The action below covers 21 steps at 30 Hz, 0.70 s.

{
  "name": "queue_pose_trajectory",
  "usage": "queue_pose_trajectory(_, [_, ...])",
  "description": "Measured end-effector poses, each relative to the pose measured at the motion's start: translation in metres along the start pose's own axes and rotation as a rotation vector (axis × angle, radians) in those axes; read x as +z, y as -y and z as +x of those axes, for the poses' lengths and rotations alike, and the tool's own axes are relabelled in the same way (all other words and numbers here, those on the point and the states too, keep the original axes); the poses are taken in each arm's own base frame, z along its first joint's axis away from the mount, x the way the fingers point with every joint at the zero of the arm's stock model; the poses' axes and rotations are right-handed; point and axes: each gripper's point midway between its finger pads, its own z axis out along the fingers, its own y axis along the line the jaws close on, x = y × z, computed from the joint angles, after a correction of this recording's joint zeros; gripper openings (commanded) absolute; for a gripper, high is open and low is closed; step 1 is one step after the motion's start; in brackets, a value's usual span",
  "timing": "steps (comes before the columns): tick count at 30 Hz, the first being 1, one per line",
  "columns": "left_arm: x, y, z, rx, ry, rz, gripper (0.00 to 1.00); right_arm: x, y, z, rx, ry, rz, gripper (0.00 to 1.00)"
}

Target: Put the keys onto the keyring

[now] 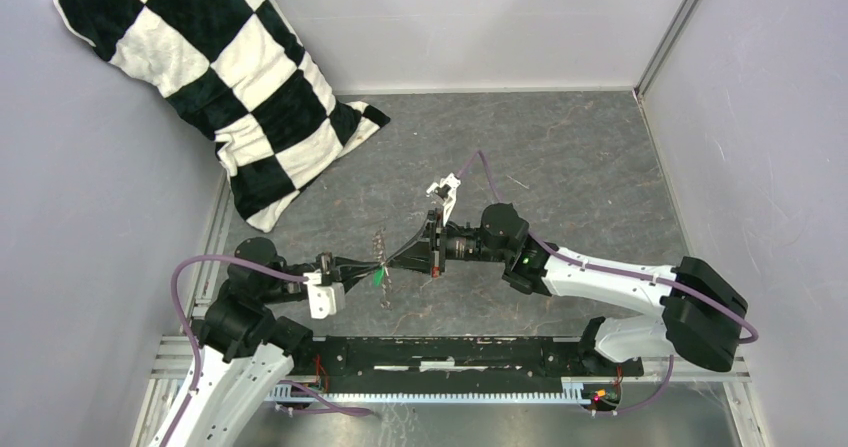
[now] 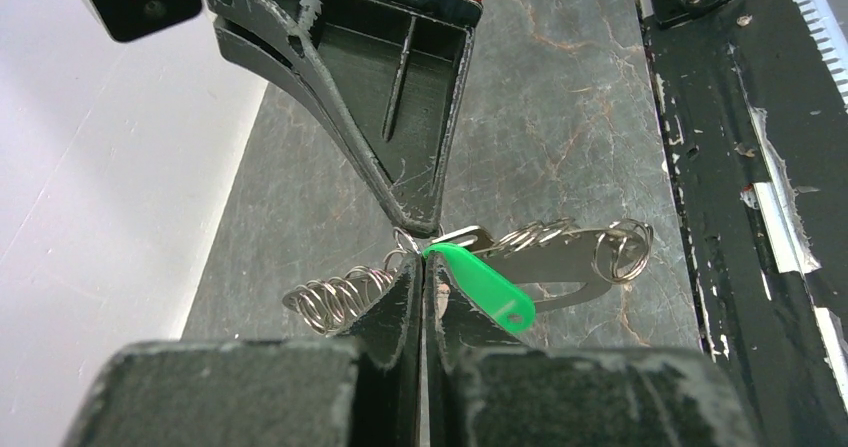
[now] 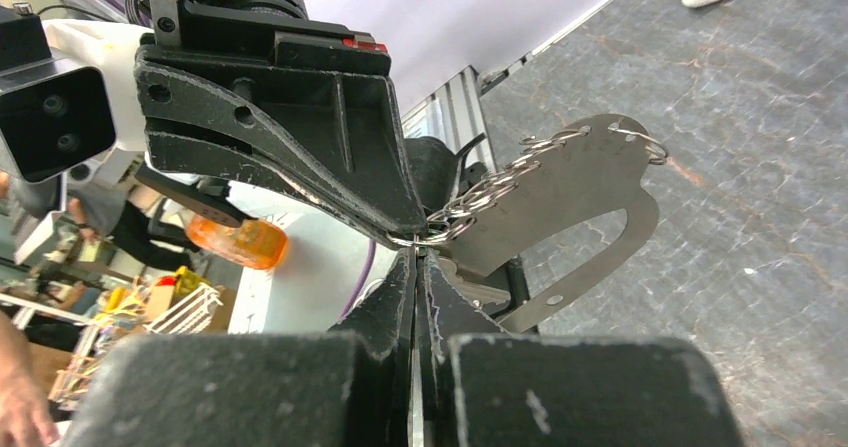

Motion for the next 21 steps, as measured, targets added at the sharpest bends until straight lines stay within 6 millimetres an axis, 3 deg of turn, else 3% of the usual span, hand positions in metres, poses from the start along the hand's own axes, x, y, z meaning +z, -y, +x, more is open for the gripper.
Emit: queue_pose_trajectory(21, [0.000,0.001,0.015,-0.039,-0.077,0.029,0.02,0.004,0.009,0.006,-0.147,-0.084,0.137,0.01])
